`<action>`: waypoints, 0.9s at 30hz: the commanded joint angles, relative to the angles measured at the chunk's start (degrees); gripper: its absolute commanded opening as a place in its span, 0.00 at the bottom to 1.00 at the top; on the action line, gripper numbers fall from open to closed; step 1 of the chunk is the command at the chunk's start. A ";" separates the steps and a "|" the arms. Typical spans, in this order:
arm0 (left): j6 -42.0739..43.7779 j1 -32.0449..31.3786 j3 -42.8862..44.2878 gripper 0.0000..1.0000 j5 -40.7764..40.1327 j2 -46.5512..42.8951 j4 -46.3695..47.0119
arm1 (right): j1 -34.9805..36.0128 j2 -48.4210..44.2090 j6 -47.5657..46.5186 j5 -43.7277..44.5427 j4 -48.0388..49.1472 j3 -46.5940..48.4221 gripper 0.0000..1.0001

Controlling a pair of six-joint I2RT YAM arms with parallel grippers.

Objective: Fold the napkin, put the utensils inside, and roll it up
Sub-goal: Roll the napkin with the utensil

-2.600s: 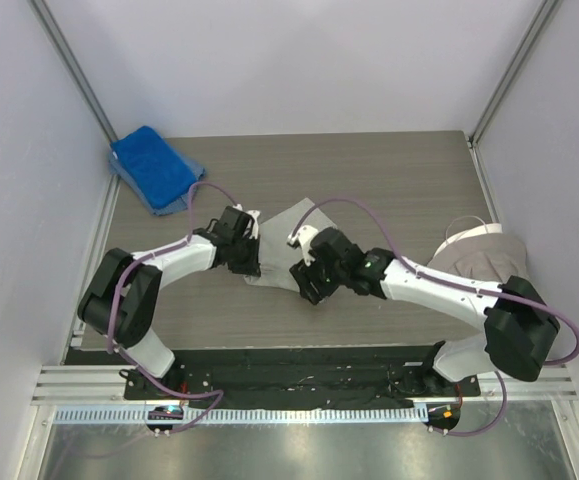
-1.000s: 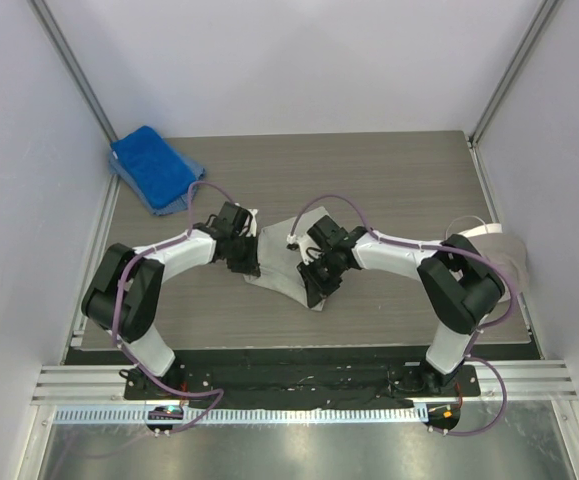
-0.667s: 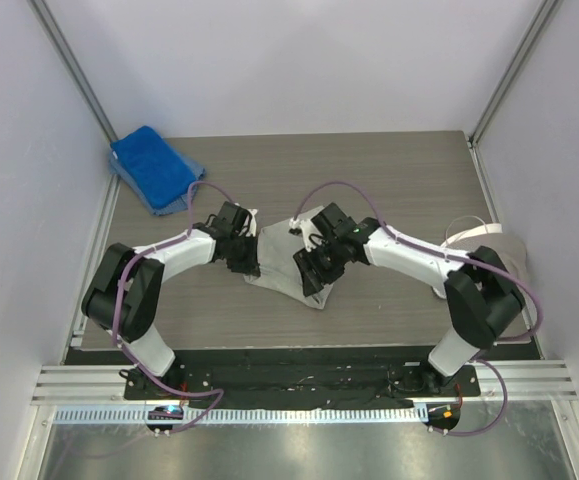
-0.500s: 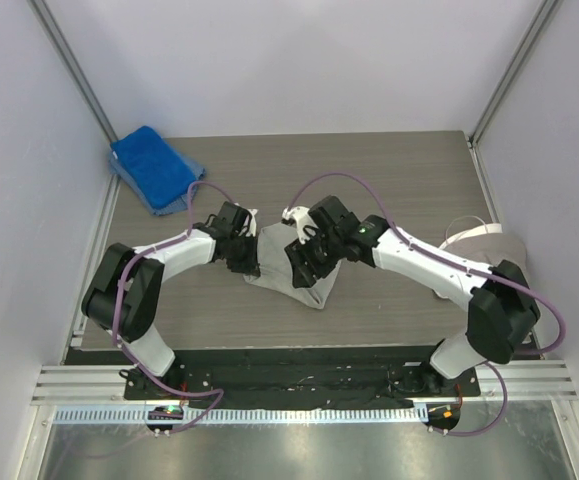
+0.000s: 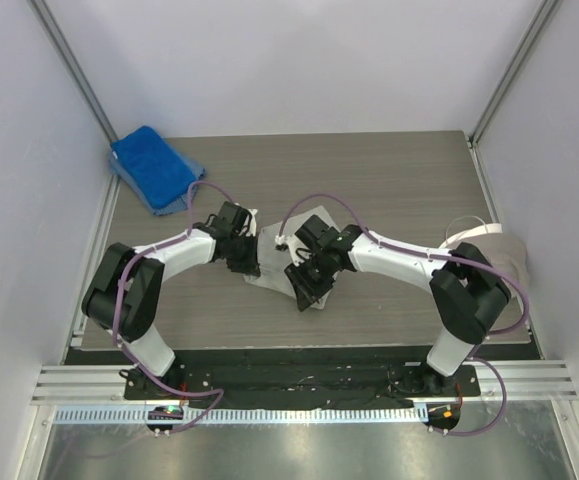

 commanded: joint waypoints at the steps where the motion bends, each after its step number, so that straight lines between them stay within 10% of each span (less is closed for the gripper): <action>1: 1.34 0.27 0.21 0.00 -1.20 1.59 -2.67 | -3.25 0.80 1.31 2.78 -0.40 0.05 0.37; 21: 0.63 0.27 0.56 0.00 0.56 2.65 -2.76 | -1.77 -6.20 -1.06 11.64 2.23 4.08 0.46; 27: 0.37 0.27 0.65 0.00 1.35 3.09 -2.58 | 1.14 -5.72 2.71 14.21 15.32 3.55 0.33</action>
